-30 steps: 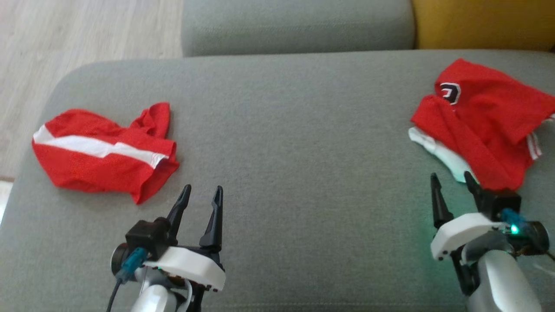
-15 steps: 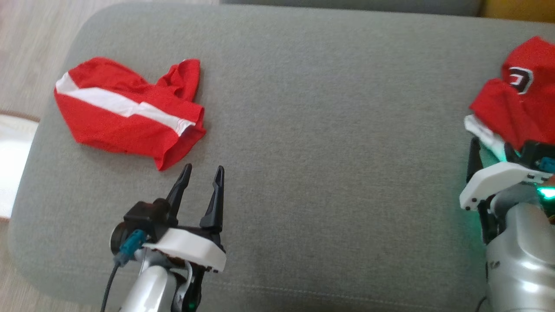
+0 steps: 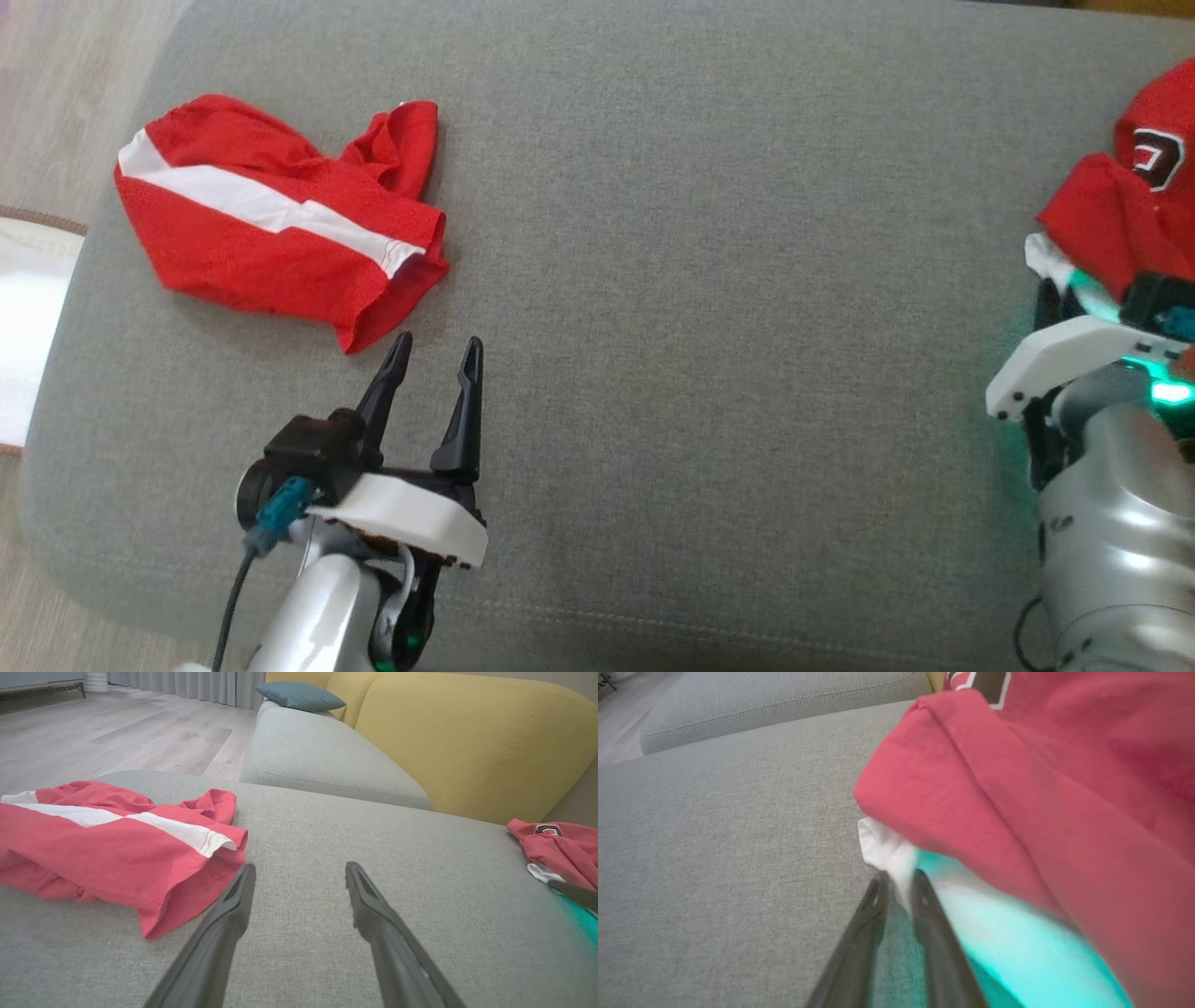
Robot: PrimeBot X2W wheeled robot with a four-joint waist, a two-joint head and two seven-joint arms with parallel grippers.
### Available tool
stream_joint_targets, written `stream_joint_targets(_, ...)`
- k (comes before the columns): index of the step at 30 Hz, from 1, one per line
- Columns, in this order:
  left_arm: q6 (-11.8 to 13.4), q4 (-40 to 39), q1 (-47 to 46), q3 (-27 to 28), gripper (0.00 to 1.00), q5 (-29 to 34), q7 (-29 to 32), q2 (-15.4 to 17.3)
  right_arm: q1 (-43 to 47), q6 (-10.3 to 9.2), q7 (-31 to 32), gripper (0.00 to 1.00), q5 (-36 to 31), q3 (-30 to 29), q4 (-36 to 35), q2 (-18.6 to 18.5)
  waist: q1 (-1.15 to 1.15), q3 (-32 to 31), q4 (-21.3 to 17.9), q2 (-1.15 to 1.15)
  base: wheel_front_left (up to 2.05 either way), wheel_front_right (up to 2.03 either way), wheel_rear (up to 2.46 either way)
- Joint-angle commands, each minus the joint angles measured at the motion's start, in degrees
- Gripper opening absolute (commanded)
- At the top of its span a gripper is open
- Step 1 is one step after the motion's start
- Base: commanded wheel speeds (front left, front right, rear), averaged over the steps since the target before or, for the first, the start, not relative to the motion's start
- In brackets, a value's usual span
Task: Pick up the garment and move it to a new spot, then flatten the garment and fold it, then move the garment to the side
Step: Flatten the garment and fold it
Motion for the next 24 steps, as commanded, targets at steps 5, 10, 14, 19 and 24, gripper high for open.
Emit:
stream_joint_targets(5, -0.1, -1.0, -1.7, 1.6, 1.00, 0.2, -0.7, 0.1, -3.6, -0.04, -4.8, 0.00, 2.7, 5.2, 2.5, 0.1, 0.00, -2.5, -0.8, 0.00, 0.00, 0.00, 0.00)
stream_joint_targets(10, -0.1, -0.6, -0.7, 1.6, 1.00, -0.2, -0.7, 0.1, -6.8, -0.04, -9.2, 0.00, 11.4, 15.9, 8.0, 0.2, 0.00, -5.5, -1.7, 0.00, 0.00, 0.00, 0.00)
stream_joint_targets(14, -0.1, -0.1, 0.2, 1.2, 1.00, -0.7, -0.7, 0.1, -8.1, -0.04, -10.8, 0.00, 25.7, 31.1, 6.2, 0.2, 0.00, -8.0, -2.2, 0.00, 0.00, 0.00, 0.00)
stream_joint_targets(19, 0.4, 0.2, 1.5, 0.9, 1.00, -1.1, -0.7, 0.1, -3.4, -0.04, -11.1, 0.00, 40.4, 47.3, -9.6, 0.2, 0.00, -10.5, -2.6, 0.00, 0.00, 0.00, 0.00)
stream_joint_targets(24, 0.4, 0.2, 2.6, 1.1, 1.00, -0.9, -0.7, 0.1, 2.0, -0.04, -9.9, 0.00, 46.5, 60.4, -19.0, 0.2, 0.00, -11.9, -2.6, 0.00, 0.00, 0.00, 0.00)
